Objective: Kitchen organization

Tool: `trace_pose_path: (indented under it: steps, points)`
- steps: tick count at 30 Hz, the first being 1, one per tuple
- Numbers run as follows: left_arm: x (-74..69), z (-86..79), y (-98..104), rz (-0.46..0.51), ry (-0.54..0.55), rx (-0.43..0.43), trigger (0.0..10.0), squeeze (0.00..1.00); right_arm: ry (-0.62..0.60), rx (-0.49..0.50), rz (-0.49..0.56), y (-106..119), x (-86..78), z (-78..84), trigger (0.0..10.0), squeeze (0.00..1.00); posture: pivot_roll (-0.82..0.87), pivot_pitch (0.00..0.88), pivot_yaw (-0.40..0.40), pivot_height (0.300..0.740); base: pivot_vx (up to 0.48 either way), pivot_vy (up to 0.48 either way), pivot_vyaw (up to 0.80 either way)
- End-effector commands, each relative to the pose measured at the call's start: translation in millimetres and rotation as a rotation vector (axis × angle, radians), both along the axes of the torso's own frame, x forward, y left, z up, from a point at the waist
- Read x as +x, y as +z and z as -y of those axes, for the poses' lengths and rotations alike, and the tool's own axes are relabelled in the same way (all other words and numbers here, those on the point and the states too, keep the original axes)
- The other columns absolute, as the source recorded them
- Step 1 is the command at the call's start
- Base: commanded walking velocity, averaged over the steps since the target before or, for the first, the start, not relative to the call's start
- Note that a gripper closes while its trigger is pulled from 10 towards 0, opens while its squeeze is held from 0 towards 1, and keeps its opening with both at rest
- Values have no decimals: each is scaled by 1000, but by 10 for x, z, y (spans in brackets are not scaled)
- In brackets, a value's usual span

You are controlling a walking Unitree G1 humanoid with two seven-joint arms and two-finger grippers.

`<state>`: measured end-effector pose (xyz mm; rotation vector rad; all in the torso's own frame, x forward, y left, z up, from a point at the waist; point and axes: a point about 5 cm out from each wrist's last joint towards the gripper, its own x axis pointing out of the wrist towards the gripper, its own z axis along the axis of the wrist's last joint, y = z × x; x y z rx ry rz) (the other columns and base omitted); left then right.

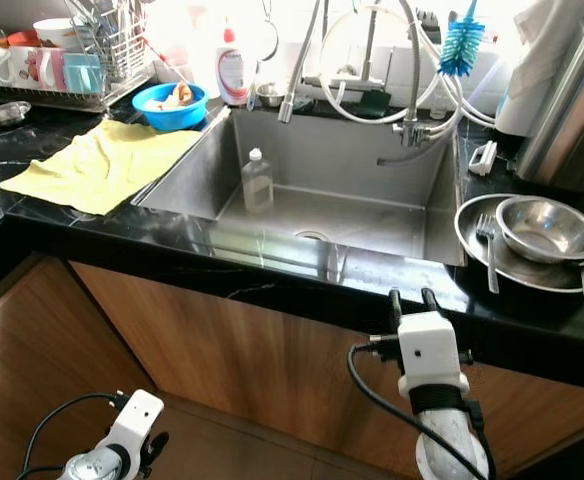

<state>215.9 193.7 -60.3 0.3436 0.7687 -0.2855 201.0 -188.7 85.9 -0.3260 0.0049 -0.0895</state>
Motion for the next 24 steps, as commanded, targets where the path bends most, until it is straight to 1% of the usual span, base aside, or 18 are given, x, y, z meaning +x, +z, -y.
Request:
trace_pose_path:
  steps: [1, 4, 7, 9, 10, 11, 13, 14, 15, 18, 19, 22, 24]
  points:
    - [-37, -35, -20, -18, -5, 19, 10000, 0, -12, 14, -61, -156, -70, -3, 10000, 0, -137, 0, 38, 740, 0, 0, 0]
    - [-52, -42, -27, -19, -3, 20, 10000, 0, -28, 36, -93, -259, -138, -4, 10000, 0, -135, 0, 35, 740, 0, 0, 0]
    - [-66, -50, -33, -21, -1, 21, 10000, 0, -70, 76, -132, -404, -212, 26, 10000, 0, -131, 0, 34, 740, 0, 0, 0]
    - [-70, -52, -35, -23, -1, 22, 10000, 0, -84, 109, -185, -511, -242, 36, 10000, 0, -130, 0, 34, 740, 0, 0, 0]
    - [-70, -51, -35, -23, -3, 22, 10000, 0, -94, 130, -221, -589, -257, 43, 10000, 0, -134, 0, 36, 740, 0, 0, 0]
    - [-69, -50, -35, -24, -4, 22, 10000, 0, -102, 175, -291, -733, -276, 45, 10000, 0, -139, 0, 38, 740, 0, 0, 0]
    - [-61, -43, -33, -24, -6, 22, 10000, 0, -110, 233, -391, -936, -295, 43, 10000, 0, -149, 0, 42, 740, 0, 0, 0]
    - [-51, -31, -31, -26, -13, 25, 10000, 0, -119, 293, -455, -1070, -310, 33, 10000, 0, -149, 0, 42, 740, 0, 0, 0]
    - [-39, -16, -28, -27, -21, 29, 10000, 0, -130, 332, -508, -1180, -324, 25, 10000, 0, -150, 0, 48, 740, 0, 0, 0]
    - [7, 32, -11, -27, -37, 27, 10000, 0, -159, 405, -614, -1415, -359, 14, 10000, 0, -144, 0, 48, 740, 0, 0, 0]
    - [7, 32, -11, -27, -37, 27, 10000, 0, -159, 405, -614, -1415, -359, 14, 10000, 0, -144, 0, 48, 740, 0, 0, 0]
    - [66, 76, 15, -21, -42, 18, 10000, 0, -200, 452, -709, -1584, -410, 7, 10000, 0, -133, 0, 49, 740, 0, 0, 0]
    - [97, 94, 30, -19, -46, 17, 10000, 0, -213, 442, -765, -1659, -446, -10, 10000, 0, -133, 0, 48, 740, 0, 0, 0]
